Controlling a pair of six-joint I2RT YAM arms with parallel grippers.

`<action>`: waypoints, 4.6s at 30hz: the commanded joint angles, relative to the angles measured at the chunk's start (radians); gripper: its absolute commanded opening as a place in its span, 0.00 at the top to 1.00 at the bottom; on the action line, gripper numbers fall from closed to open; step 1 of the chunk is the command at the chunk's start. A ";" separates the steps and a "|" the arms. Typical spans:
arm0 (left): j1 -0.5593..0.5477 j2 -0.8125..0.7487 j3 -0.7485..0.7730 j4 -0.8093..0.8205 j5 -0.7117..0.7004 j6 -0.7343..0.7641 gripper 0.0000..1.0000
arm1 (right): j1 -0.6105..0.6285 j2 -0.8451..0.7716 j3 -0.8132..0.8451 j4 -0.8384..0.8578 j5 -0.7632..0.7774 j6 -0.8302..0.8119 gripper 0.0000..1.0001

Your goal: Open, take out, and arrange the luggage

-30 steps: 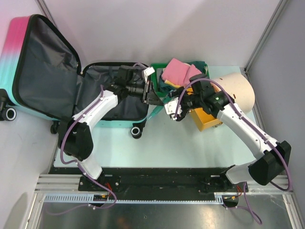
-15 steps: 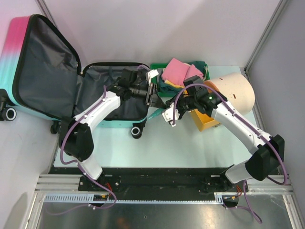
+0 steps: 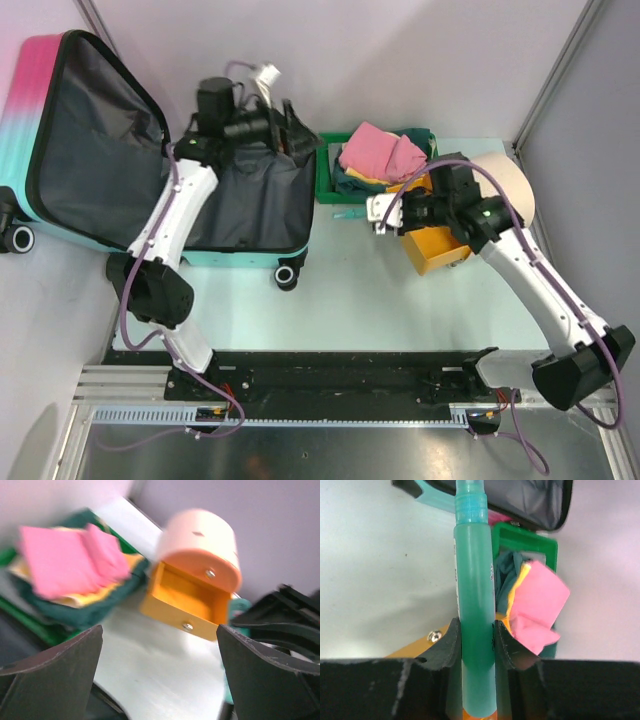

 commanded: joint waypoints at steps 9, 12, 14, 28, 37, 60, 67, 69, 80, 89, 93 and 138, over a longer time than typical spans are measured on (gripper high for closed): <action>0.074 0.070 0.016 0.033 -0.140 -0.073 0.00 | -0.199 -0.072 0.015 -0.002 0.263 1.244 1.00; 0.063 0.071 0.000 0.038 -0.138 -0.074 0.00 | -0.192 -0.076 0.006 0.032 0.344 1.332 1.00; 0.057 0.073 -0.006 0.039 -0.135 -0.076 0.00 | -0.174 -0.067 -0.001 0.061 0.421 1.355 1.00; 0.049 0.010 -0.129 0.042 -0.118 -0.003 0.00 | -0.148 0.011 -0.065 0.098 0.561 1.329 0.91; -0.031 -0.103 -0.239 0.048 -0.492 0.154 0.00 | -0.151 0.056 -0.096 0.112 0.578 1.310 0.70; -0.268 -0.104 -0.413 0.108 -0.192 0.628 0.04 | -0.517 -0.115 0.002 0.303 0.130 1.152 0.01; -0.357 0.080 -0.316 0.206 -0.151 0.562 0.05 | -0.844 0.029 0.100 0.300 -0.022 1.270 0.03; -0.369 0.114 -0.296 0.243 -0.152 0.547 0.06 | -0.899 0.062 0.110 0.302 -0.045 1.286 0.03; -0.457 0.314 -0.255 0.591 -0.233 0.360 0.09 | -0.979 0.296 0.171 0.216 -0.289 1.324 0.10; -0.511 0.439 -0.167 0.775 -0.270 0.232 0.10 | -0.999 0.402 0.165 0.116 -0.422 1.387 0.20; -0.535 0.479 -0.126 0.850 -0.292 0.214 0.10 | -0.993 0.415 0.156 0.078 -0.453 1.379 0.24; -0.287 0.064 -0.580 0.924 -0.223 0.093 0.03 | -0.556 -0.015 0.194 -0.315 0.272 1.145 0.11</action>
